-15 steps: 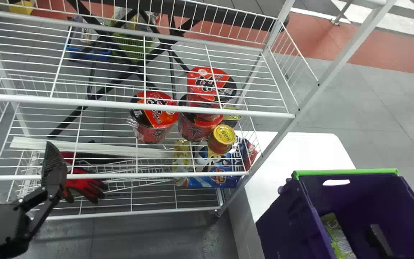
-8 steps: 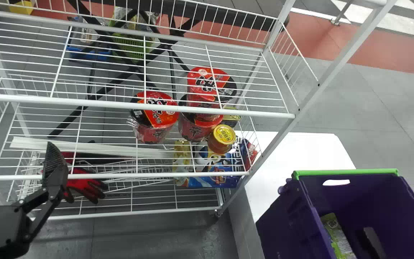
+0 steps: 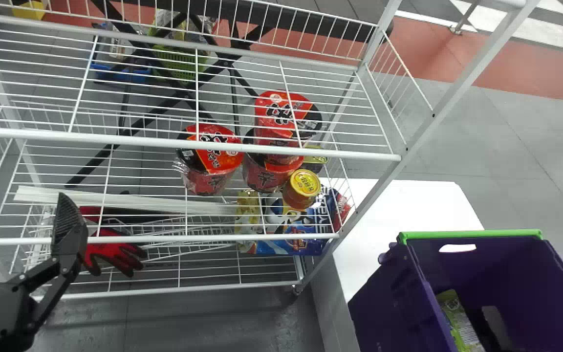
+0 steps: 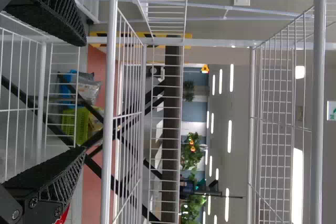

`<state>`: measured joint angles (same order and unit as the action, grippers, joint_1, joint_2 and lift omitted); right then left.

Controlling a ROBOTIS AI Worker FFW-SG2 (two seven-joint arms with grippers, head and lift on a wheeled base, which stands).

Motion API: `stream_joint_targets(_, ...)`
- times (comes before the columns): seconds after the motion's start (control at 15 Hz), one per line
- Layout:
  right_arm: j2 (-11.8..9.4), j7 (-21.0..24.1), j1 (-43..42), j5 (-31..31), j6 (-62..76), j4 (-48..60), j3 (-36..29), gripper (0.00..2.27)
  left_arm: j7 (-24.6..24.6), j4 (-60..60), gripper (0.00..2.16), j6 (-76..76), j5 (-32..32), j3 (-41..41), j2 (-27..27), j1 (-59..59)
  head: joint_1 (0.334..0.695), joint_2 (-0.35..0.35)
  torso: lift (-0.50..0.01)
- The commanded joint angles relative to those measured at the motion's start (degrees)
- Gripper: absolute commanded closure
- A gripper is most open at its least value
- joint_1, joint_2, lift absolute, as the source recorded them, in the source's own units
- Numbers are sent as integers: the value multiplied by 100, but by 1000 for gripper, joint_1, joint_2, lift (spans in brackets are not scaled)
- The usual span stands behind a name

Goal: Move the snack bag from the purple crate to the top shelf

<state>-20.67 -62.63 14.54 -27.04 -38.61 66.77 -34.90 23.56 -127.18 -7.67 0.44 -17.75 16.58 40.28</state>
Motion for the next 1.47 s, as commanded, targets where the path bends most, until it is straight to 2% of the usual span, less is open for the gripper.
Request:
stream_joint_targets(0.0, 55, 155, -65, 102, 33, -59, 27, 53, 9, -9, 107, -10, 0, 0, 12, 23, 695, -350, -456)
stream_joint_targets(0.6, 72, 708, -276, 111, 631, -701, 229, 83, 35, -35, 103, -10, -9, 9, 56, 50, 695, -350, -456)
stream_joint_targets(0.67, 72, 761, -276, 137, 684, -745, 229, 174, 44, -26, 103, -10, -9, 9, 56, 50, 695, -350, -456)
stream_joint_targets(0.8, 46, 823, -293, 208, 842, -903, 229, 579, 44, -9, 103, -10, -9, 9, 56, 50, 695, -350, -456)
stream_joint_targets(0.93, 55, 998, -302, 269, 772, -929, 255, 1214, 35, 9, 103, -10, -9, -9, 56, 32, 695, -350, -456)
stream_joint_targets(1.07, 55, 1095, -329, 357, 895, -1061, 264, 1241, 35, 27, 103, -10, -9, 0, 56, 23, 695, -350, -456)
stream_joint_targets(1.2, 55, 1411, -337, 357, 965, -1158, 431, 1477, 26, 35, 103, -10, -9, 18, 65, 23, 695, -350, -456)
stream_joint_targets(1.4, 55, 1332, -364, 445, 965, -1149, 440, 1477, 35, 35, 103, -10, -9, 26, 56, 15, 695, -350, -456)
